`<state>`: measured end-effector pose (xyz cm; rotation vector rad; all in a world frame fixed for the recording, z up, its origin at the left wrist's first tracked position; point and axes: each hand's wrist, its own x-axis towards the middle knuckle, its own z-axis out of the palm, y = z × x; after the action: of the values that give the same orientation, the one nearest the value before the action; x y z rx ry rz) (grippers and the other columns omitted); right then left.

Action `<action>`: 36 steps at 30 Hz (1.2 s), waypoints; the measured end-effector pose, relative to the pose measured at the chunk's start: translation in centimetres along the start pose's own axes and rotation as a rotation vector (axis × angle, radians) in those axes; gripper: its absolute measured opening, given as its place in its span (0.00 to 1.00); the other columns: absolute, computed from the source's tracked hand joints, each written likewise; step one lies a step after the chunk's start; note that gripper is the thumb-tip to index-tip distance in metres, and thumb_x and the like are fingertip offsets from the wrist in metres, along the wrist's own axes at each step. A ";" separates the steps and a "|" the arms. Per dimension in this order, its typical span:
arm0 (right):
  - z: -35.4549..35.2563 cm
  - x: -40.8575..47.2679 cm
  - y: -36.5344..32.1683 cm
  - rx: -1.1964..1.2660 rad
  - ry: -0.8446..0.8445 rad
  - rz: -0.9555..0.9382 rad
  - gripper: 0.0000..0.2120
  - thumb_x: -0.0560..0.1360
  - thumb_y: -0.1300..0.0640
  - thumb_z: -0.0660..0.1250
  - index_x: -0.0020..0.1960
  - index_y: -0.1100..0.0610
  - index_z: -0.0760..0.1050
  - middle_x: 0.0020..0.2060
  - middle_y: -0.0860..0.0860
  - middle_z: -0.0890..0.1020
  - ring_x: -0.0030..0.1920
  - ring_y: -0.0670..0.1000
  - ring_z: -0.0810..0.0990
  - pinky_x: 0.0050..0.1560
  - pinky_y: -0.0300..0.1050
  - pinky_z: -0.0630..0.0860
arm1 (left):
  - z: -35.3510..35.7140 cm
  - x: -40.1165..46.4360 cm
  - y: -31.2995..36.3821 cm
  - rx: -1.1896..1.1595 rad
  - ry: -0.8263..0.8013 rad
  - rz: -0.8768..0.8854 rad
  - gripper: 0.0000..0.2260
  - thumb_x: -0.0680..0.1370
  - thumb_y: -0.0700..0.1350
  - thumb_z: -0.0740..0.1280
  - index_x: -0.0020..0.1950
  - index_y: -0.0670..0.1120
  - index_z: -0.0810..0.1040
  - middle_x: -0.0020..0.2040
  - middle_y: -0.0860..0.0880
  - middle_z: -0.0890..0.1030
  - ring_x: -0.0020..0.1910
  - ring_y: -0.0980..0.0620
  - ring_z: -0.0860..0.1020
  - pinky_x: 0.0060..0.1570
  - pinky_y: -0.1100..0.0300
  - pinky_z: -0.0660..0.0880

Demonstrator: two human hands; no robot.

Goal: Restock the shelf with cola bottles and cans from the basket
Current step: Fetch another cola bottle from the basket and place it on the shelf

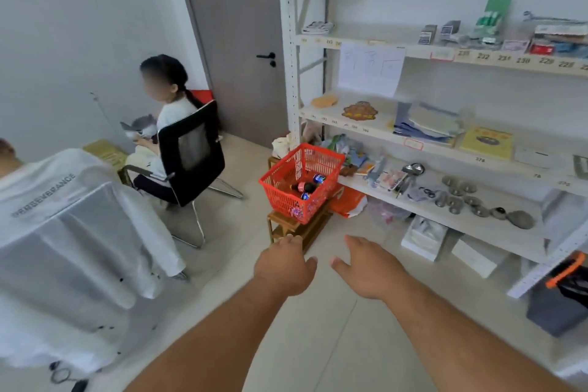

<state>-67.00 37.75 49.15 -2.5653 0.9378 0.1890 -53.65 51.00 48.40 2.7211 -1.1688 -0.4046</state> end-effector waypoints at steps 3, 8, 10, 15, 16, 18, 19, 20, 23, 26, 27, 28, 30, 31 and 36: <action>-0.7 2.6 0.1 -0.012 -0.016 -0.028 0.38 0.82 0.36 0.58 0.83 0.56 0.57 0.81 0.55 0.65 0.79 0.56 0.66 0.75 0.53 0.68 | -0.3 2.2 0.2 -0.014 0.009 -0.024 0.21 0.78 0.63 0.61 0.65 0.53 0.76 0.62 0.52 0.80 0.59 0.48 0.79 0.56 0.48 0.81; -2.7 7.9 2.9 0.012 -0.020 -0.055 0.36 0.83 0.36 0.59 0.83 0.56 0.57 0.80 0.55 0.66 0.78 0.57 0.66 0.74 0.54 0.69 | -0.6 7.8 2.9 -0.009 0.013 -0.052 0.21 0.77 0.65 0.59 0.63 0.54 0.76 0.60 0.52 0.81 0.56 0.49 0.80 0.54 0.47 0.81; -3.8 10.2 4.2 0.029 -0.011 -0.056 0.35 0.82 0.37 0.59 0.82 0.55 0.59 0.79 0.55 0.68 0.77 0.57 0.68 0.72 0.54 0.71 | -0.8 10.0 4.3 0.007 -0.005 -0.059 0.20 0.78 0.63 0.60 0.64 0.54 0.75 0.60 0.53 0.81 0.56 0.49 0.80 0.54 0.49 0.82; -5.8 16.0 7.5 0.061 -0.014 -0.031 0.33 0.81 0.35 0.60 0.79 0.54 0.63 0.75 0.55 0.72 0.73 0.58 0.73 0.67 0.55 0.75 | -0.5 16.0 7.2 0.025 -0.027 -0.062 0.18 0.81 0.62 0.62 0.66 0.54 0.74 0.60 0.53 0.80 0.54 0.52 0.80 0.49 0.55 0.81; -6.0 16.9 7.9 0.064 -0.018 -0.029 0.33 0.81 0.35 0.60 0.79 0.53 0.63 0.75 0.54 0.72 0.73 0.57 0.73 0.67 0.55 0.75 | -0.4 17.1 7.5 0.016 -0.029 -0.062 0.19 0.81 0.62 0.62 0.67 0.54 0.73 0.59 0.53 0.80 0.53 0.52 0.80 0.48 0.55 0.81; -6.3 18.9 8.4 0.071 -0.026 -0.026 0.33 0.81 0.35 0.60 0.78 0.53 0.64 0.75 0.54 0.73 0.73 0.57 0.74 0.66 0.55 0.76 | -0.2 19.1 7.7 0.005 -0.043 -0.067 0.20 0.81 0.63 0.62 0.68 0.54 0.73 0.59 0.53 0.81 0.52 0.53 0.80 0.47 0.55 0.81; -6.4 19.9 8.5 0.075 -0.031 -0.025 0.32 0.81 0.35 0.60 0.78 0.53 0.65 0.75 0.54 0.73 0.72 0.57 0.74 0.66 0.55 0.76 | -0.2 20.0 7.6 0.006 -0.048 -0.072 0.21 0.80 0.64 0.62 0.69 0.54 0.72 0.59 0.53 0.81 0.52 0.53 0.80 0.47 0.55 0.82; -6.5 20.9 8.4 0.077 -0.036 -0.024 0.32 0.81 0.35 0.61 0.77 0.53 0.65 0.74 0.54 0.73 0.72 0.57 0.74 0.66 0.55 0.76 | -0.2 21.0 7.5 0.006 -0.050 -0.077 0.22 0.80 0.64 0.62 0.69 0.54 0.72 0.59 0.54 0.81 0.52 0.53 0.80 0.48 0.54 0.82; -6.6 24.1 7.9 0.078 -0.054 -0.027 0.31 0.81 0.35 0.61 0.76 0.53 0.66 0.73 0.54 0.75 0.71 0.57 0.75 0.64 0.54 0.76 | -0.4 24.5 6.4 -0.030 -0.064 -0.078 0.22 0.79 0.64 0.62 0.70 0.55 0.72 0.59 0.54 0.81 0.52 0.52 0.80 0.49 0.53 0.82; -6.6 27.8 6.8 0.082 -0.052 -0.024 0.29 0.81 0.36 0.61 0.74 0.53 0.67 0.71 0.53 0.76 0.70 0.56 0.76 0.64 0.54 0.77 | -0.7 28.3 4.5 -0.062 -0.104 -0.069 0.19 0.80 0.62 0.62 0.68 0.56 0.73 0.59 0.54 0.81 0.49 0.54 0.79 0.45 0.56 0.79; -6.6 29.1 6.2 0.079 -0.051 -0.022 0.29 0.81 0.36 0.62 0.74 0.53 0.67 0.71 0.54 0.76 0.70 0.57 0.76 0.63 0.54 0.77 | -0.9 29.6 3.7 -0.079 -0.103 -0.064 0.18 0.79 0.63 0.62 0.65 0.56 0.74 0.57 0.55 0.81 0.48 0.54 0.80 0.46 0.55 0.80; -6.5 30.4 5.6 0.074 -0.052 -0.018 0.29 0.81 0.36 0.62 0.74 0.53 0.67 0.71 0.54 0.77 0.69 0.57 0.76 0.63 0.54 0.77 | -1.0 30.9 2.8 -0.098 -0.097 -0.066 0.17 0.78 0.64 0.62 0.62 0.57 0.75 0.54 0.55 0.82 0.47 0.54 0.81 0.47 0.53 0.82; -6.2 33.0 4.3 0.069 -0.054 -0.007 0.28 0.81 0.36 0.62 0.74 0.52 0.68 0.70 0.53 0.77 0.69 0.57 0.77 0.61 0.53 0.76 | -1.4 33.7 0.8 -0.122 -0.093 -0.072 0.17 0.75 0.65 0.61 0.56 0.57 0.76 0.49 0.55 0.82 0.46 0.52 0.81 0.48 0.51 0.83; -6.0 34.4 3.5 0.070 -0.057 0.001 0.28 0.81 0.36 0.62 0.73 0.52 0.68 0.69 0.53 0.78 0.68 0.57 0.77 0.59 0.52 0.76 | -1.6 35.0 -0.3 -0.128 -0.101 -0.068 0.16 0.74 0.65 0.61 0.55 0.57 0.76 0.49 0.55 0.82 0.46 0.52 0.82 0.48 0.50 0.83; -5.0 40.1 0.3 0.101 -0.069 0.030 0.24 0.79 0.37 0.63 0.68 0.51 0.71 0.64 0.52 0.81 0.61 0.55 0.80 0.53 0.51 0.78 | -3.0 40.5 -4.3 -0.135 -0.155 -0.048 0.14 0.75 0.62 0.60 0.50 0.54 0.75 0.48 0.54 0.81 0.47 0.50 0.81 0.50 0.48 0.82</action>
<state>-36.59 11.87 43.21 -2.4383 0.9367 0.2311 -23.06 24.50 42.67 2.6448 -1.0696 -0.6853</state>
